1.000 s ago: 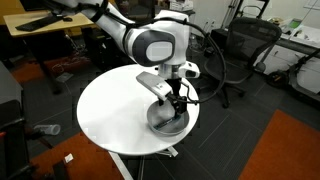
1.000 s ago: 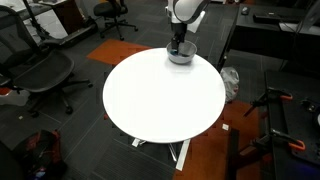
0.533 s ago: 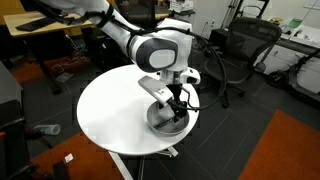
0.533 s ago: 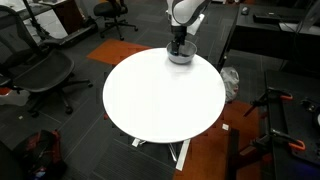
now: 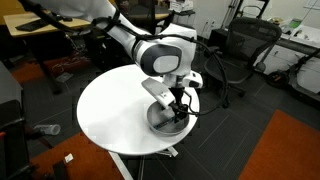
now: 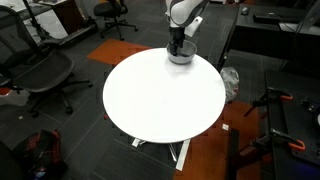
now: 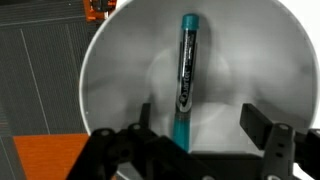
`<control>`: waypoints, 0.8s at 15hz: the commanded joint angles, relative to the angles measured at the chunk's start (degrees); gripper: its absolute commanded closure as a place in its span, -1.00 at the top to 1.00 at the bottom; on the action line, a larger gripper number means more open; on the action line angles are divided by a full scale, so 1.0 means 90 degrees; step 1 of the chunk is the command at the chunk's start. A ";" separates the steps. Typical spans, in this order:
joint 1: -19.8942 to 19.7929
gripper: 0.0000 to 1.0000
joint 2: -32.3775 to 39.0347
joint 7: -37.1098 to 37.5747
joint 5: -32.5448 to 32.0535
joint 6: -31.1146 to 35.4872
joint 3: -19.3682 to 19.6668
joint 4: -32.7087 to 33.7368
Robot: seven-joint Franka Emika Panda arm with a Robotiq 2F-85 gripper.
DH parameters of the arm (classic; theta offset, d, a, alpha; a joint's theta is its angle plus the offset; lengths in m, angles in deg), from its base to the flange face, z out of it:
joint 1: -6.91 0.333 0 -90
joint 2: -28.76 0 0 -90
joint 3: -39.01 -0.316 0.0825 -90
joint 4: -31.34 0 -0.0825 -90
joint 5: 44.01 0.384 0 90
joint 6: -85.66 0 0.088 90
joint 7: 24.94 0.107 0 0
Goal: Put the marker in the white bowl then remove it and put it on the table
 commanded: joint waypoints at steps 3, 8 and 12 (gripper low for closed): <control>-0.0181 -0.13 0.0288 -0.0270 0.0277 -0.0377 -0.0145 0.0521; -0.0235 -0.87 0.0399 -0.0281 0.0296 -0.0434 -0.0174 0.0659; -0.0205 -0.91 0.0362 -0.0264 0.0237 -0.0479 -0.0153 0.0641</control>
